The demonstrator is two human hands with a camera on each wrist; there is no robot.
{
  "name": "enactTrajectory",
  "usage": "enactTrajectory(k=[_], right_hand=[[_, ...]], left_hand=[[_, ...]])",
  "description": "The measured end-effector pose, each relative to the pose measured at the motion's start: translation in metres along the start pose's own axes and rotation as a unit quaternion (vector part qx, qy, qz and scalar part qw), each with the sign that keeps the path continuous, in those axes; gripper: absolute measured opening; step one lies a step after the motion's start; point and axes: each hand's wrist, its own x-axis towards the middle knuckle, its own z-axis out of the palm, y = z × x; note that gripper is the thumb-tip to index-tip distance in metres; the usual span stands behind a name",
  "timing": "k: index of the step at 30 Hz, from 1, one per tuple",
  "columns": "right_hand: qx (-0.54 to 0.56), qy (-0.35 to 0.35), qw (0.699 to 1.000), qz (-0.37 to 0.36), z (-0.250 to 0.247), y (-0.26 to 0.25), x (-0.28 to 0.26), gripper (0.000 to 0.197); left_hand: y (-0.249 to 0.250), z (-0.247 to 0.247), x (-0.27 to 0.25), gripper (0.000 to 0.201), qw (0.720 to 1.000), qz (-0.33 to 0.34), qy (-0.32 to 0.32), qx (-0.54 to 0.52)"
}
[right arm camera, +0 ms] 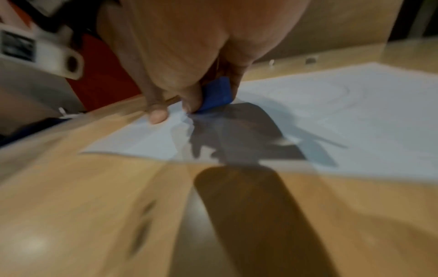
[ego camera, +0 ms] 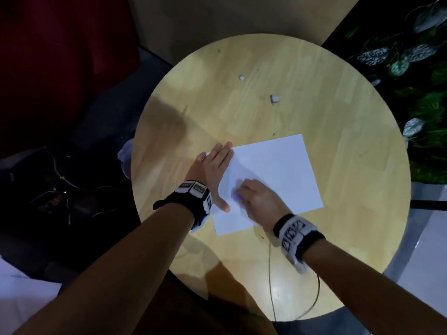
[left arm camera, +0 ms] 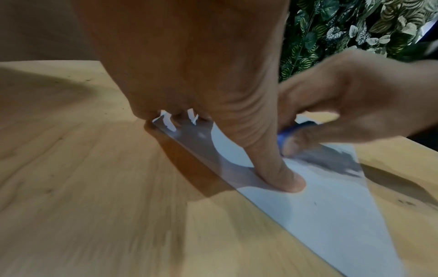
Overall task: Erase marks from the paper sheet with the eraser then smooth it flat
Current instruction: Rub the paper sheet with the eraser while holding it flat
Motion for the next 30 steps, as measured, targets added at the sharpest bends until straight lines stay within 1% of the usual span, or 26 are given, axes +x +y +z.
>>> enactTrajectory(k=[1, 3, 4, 5, 6, 8, 10, 12, 13, 14, 16, 17, 18, 19, 20, 21, 22, 24, 25, 26, 28, 29, 30], right_hand=[[0.002, 0.02, 0.999, 0.028, -0.002, 0.007, 0.013, 0.013], [0.01, 0.077, 0.991, 0.112, -0.008, 0.019, 0.037, 0.012], [0.019, 0.093, 0.985, 0.141, -0.008, 0.022, 0.042, 0.013], [0.022, 0.1, 0.983, 0.152, -0.007, 0.018, 0.041, 0.013], [0.018, 0.106, 0.984, 0.145, -0.004, 0.012, 0.035, 0.013], [0.022, 0.097, 0.99, 0.098, 0.004, -0.004, 0.009, 0.011], [0.041, 0.045, 0.996, 0.058, 0.007, -0.014, -0.021, 0.01], [0.052, -0.009, 0.998, 0.042, 0.003, -0.009, -0.039, 0.012], [0.06, -0.01, 0.997, 0.045, -0.001, -0.004, -0.042, 0.012], [0.072, 0.009, 0.996, 0.06, -0.004, 0.002, -0.044, 0.012], [0.074, 0.08, 0.985, 0.13, -0.008, 0.016, -0.042, 0.012], [0.065, 0.108, 0.976, 0.178, -0.009, 0.022, -0.039, 0.012], [0.056, 0.122, 0.967, 0.215, -0.009, 0.027, -0.037, 0.013], [0.053, 0.123, 0.964, 0.231, -0.009, 0.029, -0.034, 0.013], [0.05, 0.122, 0.966, 0.223, -0.009, 0.03, -0.032, 0.012], [0.047, 0.118, 0.972, 0.199, -0.009, 0.029, -0.029, 0.011], [0.044, 0.114, 0.978, 0.171, -0.01, 0.027, -0.027, 0.01], [0.046, 0.101, 0.985, 0.128, -0.011, 0.021, -0.023, 0.009], [0.049, 0.097, 0.987, 0.12, -0.011, 0.019, -0.023, 0.01], [0.052, 0.092, 0.987, 0.122, -0.009, 0.018, -0.023, 0.012], [0.063, 0.078, 0.985, 0.136, -0.006, 0.019, -0.023, 0.014], [0.07, 0.074, 0.985, 0.139, -0.005, 0.02, -0.022, 0.014], [0.072, 0.073, 0.986, 0.133, -0.005, 0.02, -0.021, 0.013]], left_hand=[[0.0, 0.0, 0.001, 0.154, 1.0, 0.004, -0.003, 0.004], [0.0, -0.001, 0.001, 0.154, 1.0, 0.008, -0.014, 0.005], [0.0, -0.001, 0.0, 0.154, 1.0, 0.007, -0.019, 0.003], [0.0, -0.002, -0.001, 0.153, 1.0, 0.007, -0.023, -0.001], [0.0, -0.003, -0.001, 0.153, 1.0, 0.007, -0.024, -0.005], [0.0, -0.003, -0.003, 0.154, 1.0, 0.003, -0.015, -0.008], [0.003, -0.004, -0.005, 0.155, 1.0, 0.0, 0.0, -0.005], [0.007, -0.004, -0.009, 0.153, 1.0, -0.004, 0.013, 0.015], [0.009, -0.003, -0.014, 0.151, 0.999, -0.003, 0.017, 0.031], [0.01, -0.001, -0.02, 0.149, 0.999, 0.004, 0.019, 0.039], [0.01, 0.006, -0.034, 0.143, 0.999, 0.034, 0.028, 0.021], [0.009, 0.01, -0.041, 0.137, 0.998, 0.051, 0.042, 0.0], [0.007, 0.012, -0.047, 0.127, 0.996, 0.067, 0.061, -0.019], [0.006, 0.015, -0.052, 0.109, 0.991, 0.09, 0.091, -0.028], [0.006, 0.016, -0.055, 0.084, 0.984, 0.116, 0.128, -0.032], [0.007, 0.017, -0.056, 0.061, 0.976, 0.133, 0.166, -0.037], [0.008, 0.015, -0.056, 0.048, 0.97, 0.138, 0.192, -0.049], [0.013, 0.008, -0.05, 0.036, 0.963, 0.134, 0.218, -0.087], [0.014, 0.006, -0.044, 0.034, 0.959, 0.132, 0.231, -0.098], [0.014, 0.006, -0.036, 0.041, 0.957, 0.141, 0.229, -0.106], [0.012, 0.01, -0.022, 0.082, 0.971, 0.153, 0.149, -0.109], [0.009, 0.012, -0.017, 0.095, 0.979, 0.149, 0.104, -0.094], [0.006, 0.013, -0.014, 0.101, 0.984, 0.142, 0.07, -0.077]])
